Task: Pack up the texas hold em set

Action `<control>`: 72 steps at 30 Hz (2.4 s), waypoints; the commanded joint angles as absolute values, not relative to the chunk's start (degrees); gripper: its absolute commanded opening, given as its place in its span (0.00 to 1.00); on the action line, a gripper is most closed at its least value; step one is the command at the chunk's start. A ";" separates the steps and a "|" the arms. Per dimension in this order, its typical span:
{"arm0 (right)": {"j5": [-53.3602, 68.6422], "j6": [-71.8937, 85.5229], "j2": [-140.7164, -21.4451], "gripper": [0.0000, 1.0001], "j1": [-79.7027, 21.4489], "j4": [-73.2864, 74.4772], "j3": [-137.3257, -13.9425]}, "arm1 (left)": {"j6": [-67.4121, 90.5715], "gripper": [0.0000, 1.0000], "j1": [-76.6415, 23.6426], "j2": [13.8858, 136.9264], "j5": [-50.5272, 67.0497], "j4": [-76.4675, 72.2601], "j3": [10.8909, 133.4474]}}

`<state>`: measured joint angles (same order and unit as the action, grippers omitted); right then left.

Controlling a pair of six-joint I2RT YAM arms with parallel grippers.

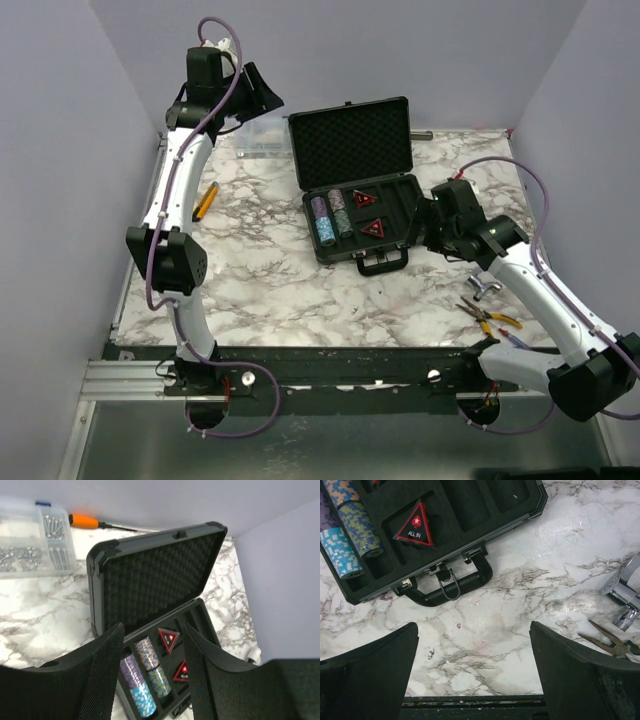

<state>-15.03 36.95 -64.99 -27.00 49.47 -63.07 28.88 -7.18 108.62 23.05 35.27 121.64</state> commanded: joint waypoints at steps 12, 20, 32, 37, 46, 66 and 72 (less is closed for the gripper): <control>-16.43 31.79 -68.05 0.92 -26.98 47.03 -59.20 | 40.58 0.51 -1.70 124.49 33.83 29.40 134.03; -16.34 30.83 -68.03 0.92 -26.96 46.80 -57.98 | 47.31 0.52 1.40 130.20 39.32 21.18 133.74; -15.72 30.07 -69.85 0.91 -26.92 46.35 -57.70 | 55.16 0.52 2.20 137.73 44.42 14.17 135.15; -15.34 29.86 -70.88 0.90 -26.94 45.72 -58.24 | 59.64 0.50 1.77 140.38 46.17 11.51 135.71; -14.72 29.37 -72.59 0.88 -26.95 45.55 -59.33 | 64.76 0.46 0.83 144.16 46.75 9.78 135.81; -15.29 29.81 -71.85 0.86 -26.87 46.42 -59.42 | 75.54 0.35 -2.84 149.87 49.29 3.14 137.12; -15.25 30.05 -71.54 0.86 -26.90 46.41 -59.23 | 73.43 0.33 -3.11 148.52 51.30 2.81 135.99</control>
